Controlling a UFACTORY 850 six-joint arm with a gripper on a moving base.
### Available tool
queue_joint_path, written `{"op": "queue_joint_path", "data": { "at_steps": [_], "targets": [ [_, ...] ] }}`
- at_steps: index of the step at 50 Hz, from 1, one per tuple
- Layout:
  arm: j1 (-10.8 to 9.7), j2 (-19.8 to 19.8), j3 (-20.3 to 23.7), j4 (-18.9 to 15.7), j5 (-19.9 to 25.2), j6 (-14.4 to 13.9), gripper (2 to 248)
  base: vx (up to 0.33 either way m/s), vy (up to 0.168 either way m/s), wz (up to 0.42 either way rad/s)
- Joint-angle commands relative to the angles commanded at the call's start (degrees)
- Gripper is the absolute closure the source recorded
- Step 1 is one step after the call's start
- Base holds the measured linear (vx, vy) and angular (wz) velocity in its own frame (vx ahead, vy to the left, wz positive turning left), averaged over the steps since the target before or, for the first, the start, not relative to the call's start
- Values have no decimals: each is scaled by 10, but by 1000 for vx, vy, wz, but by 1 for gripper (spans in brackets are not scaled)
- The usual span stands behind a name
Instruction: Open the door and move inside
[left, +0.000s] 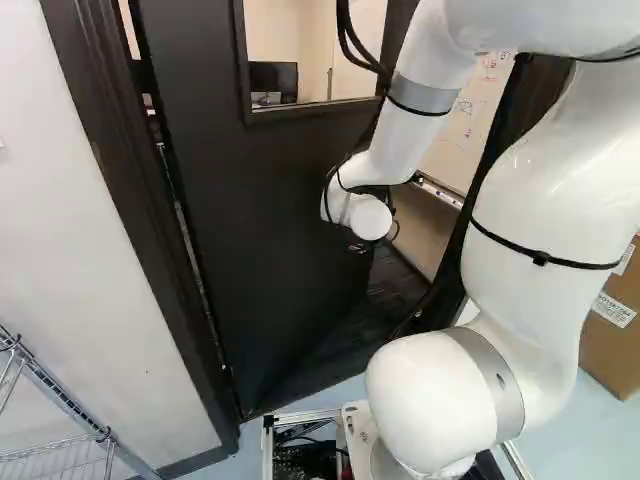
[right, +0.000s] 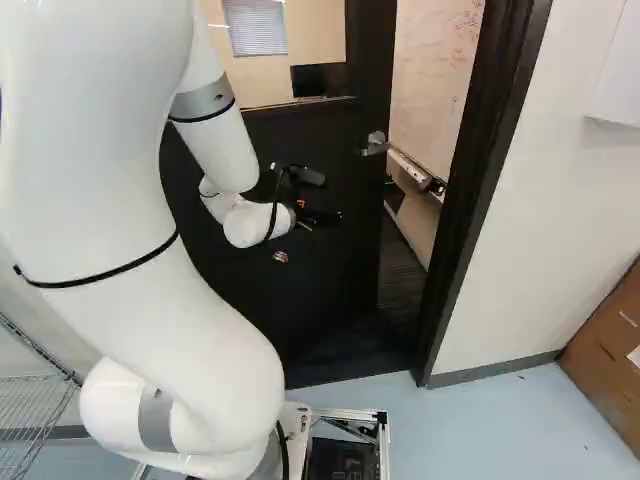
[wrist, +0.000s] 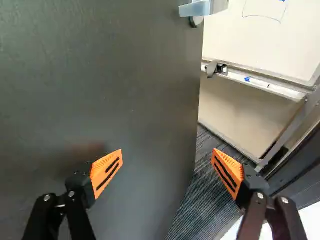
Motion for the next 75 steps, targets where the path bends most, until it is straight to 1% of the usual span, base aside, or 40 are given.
{"op": "queue_joint_path", "data": {
  "at_steps": [29, 75],
  "targets": [
    [36, -19, -21, 34, 0, 0, 3, 0, 0, 0],
    [89, -59, -65, 36, 0, 0, 3, 0, 0, 0]
  ]
}}
